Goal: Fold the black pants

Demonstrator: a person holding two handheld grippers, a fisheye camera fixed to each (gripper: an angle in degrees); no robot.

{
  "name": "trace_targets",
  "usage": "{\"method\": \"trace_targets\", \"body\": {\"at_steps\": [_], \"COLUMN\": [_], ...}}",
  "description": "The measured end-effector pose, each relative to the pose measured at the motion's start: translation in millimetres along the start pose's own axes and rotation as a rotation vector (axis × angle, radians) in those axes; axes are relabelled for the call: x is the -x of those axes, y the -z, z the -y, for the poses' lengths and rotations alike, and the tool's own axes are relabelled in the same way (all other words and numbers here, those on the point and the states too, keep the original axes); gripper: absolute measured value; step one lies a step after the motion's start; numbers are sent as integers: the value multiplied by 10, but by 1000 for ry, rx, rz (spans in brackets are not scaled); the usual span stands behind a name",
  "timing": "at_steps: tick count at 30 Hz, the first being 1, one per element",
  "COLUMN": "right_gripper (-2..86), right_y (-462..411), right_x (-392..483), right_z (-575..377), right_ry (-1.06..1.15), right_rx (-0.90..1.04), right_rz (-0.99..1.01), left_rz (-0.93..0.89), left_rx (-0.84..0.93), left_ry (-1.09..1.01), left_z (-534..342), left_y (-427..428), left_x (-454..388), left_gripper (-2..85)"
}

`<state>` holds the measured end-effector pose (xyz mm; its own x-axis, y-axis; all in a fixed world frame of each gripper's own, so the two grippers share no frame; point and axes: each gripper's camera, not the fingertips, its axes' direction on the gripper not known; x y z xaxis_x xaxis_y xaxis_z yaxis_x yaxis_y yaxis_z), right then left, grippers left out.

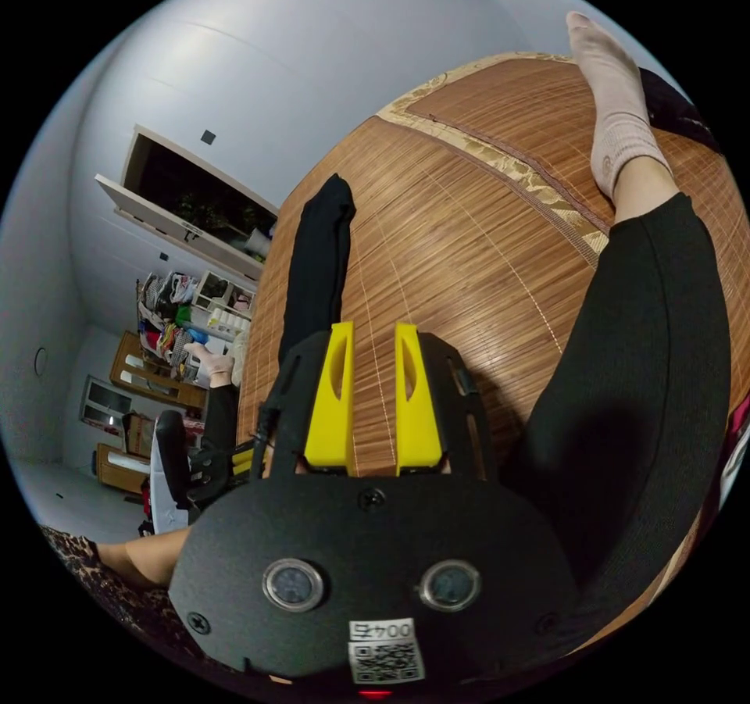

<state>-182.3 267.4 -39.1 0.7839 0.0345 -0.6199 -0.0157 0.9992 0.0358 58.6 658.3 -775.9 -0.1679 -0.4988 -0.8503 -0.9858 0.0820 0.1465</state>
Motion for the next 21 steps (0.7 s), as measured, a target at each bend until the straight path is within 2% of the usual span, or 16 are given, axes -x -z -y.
{"method": "trace_targets", "body": {"at_steps": [5, 10, 14, 18, 21], "right_gripper": [87, 89, 88, 87, 87], "right_y": [36, 11, -12, -61, -192], "right_x": [27, 93, 157, 225, 341], "right_z": [65, 151, 215, 287, 341], "right_ry": [-8, 2, 12, 29, 80], "right_rx": [-5, 18, 43, 81, 178], "right_rz": [-1, 5, 3, 18, 51], "left_rz": [-54, -141, -90, -114, -123], "left_rx": [-71, -61, -35, -2, -15], "left_ry": [31, 85, 20, 27, 22], "left_z": [-10, 38, 112, 130, 129], "left_y": [255, 195, 117, -29, -61], "left_x": [44, 166, 54, 94, 107], "left_gripper": [5, 3, 4, 7, 8]}}
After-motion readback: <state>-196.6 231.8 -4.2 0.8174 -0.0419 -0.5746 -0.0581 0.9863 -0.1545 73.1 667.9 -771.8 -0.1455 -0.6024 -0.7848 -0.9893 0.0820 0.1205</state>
